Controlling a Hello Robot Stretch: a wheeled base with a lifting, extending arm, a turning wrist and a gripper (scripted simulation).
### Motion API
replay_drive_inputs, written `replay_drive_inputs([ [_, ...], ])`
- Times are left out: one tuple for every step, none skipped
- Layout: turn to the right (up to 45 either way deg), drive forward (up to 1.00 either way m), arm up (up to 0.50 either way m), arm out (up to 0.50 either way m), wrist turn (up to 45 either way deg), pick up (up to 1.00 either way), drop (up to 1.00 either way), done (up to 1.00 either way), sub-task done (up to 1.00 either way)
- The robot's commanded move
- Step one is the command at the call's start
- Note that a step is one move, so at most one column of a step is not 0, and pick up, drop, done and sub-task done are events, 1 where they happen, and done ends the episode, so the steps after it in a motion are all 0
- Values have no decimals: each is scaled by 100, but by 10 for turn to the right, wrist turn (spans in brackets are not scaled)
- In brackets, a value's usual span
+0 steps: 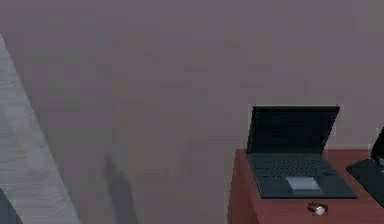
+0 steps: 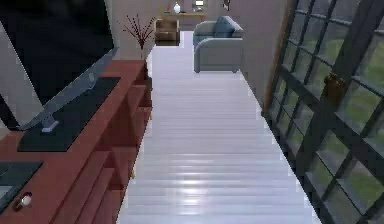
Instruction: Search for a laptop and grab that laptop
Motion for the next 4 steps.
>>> replay_drive_inputs([
  [-450,0,0,0,0,0,0,0,0],
  [-120,0,0,0,0,0,0,0,0],
  [0,0,50,0,0,0,0,0,0],
  [0,0,34,0,0,0,0,0,0],
])
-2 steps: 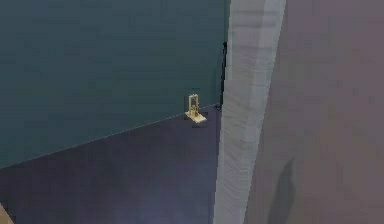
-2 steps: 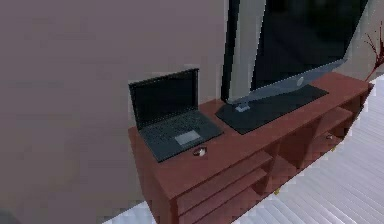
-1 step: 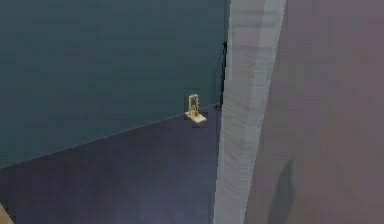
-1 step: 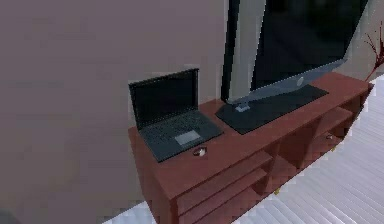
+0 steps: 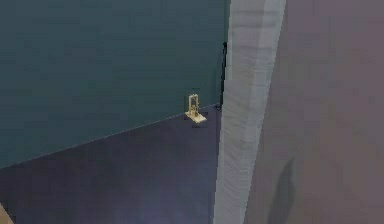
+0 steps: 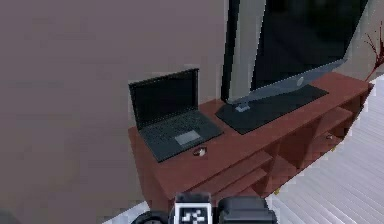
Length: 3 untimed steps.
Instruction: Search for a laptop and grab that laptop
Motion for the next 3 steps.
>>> replay_drive_inputs([
  [0,0,0,38,0,0,0,0,0],
  [0,0,0,0,450,0,0,0,0],
  [0,0,0,0,450,0,0,0,0],
])
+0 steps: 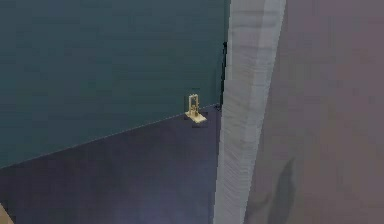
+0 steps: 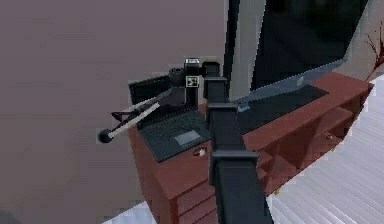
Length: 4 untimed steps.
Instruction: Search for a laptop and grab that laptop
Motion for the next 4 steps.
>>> replay_drive_inputs([
  [0,0,0,0,450,0,0,0,0],
  [0,0,0,0,60,0,0,0,0],
  [0,0,-30,0,0,0,0,0,0],
  [0,0,0,0,0,100,0,0,0],
])
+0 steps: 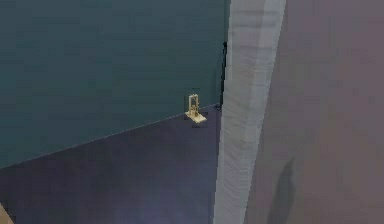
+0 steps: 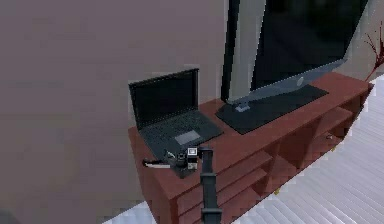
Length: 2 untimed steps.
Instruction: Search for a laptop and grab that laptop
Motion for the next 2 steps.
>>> replay_drive_inputs([
  [0,0,10,0,0,0,0,0,0],
  [0,0,0,0,0,0,0,100,0],
])
